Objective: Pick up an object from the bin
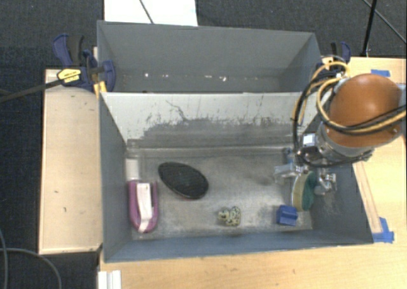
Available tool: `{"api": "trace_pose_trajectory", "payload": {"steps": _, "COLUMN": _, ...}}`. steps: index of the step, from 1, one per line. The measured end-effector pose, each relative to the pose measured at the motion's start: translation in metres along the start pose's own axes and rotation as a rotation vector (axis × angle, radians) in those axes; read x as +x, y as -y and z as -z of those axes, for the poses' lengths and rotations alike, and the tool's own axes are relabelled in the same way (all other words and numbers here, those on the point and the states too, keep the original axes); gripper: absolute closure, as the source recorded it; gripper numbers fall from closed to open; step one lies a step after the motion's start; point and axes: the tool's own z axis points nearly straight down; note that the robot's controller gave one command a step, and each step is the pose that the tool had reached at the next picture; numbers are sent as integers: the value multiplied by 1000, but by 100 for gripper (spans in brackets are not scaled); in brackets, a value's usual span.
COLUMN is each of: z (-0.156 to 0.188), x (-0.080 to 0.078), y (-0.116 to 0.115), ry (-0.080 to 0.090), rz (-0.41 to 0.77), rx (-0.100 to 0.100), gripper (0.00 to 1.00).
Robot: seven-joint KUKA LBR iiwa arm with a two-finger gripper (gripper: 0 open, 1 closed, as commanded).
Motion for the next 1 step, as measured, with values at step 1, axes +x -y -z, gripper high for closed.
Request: {"api": "trace_pose_trajectory", "payload": {"steps": 1, "z": 5, "x": 0, "y": 2, "ry": -1, "rz": -8, "rx": 7, "gripper": 100}}
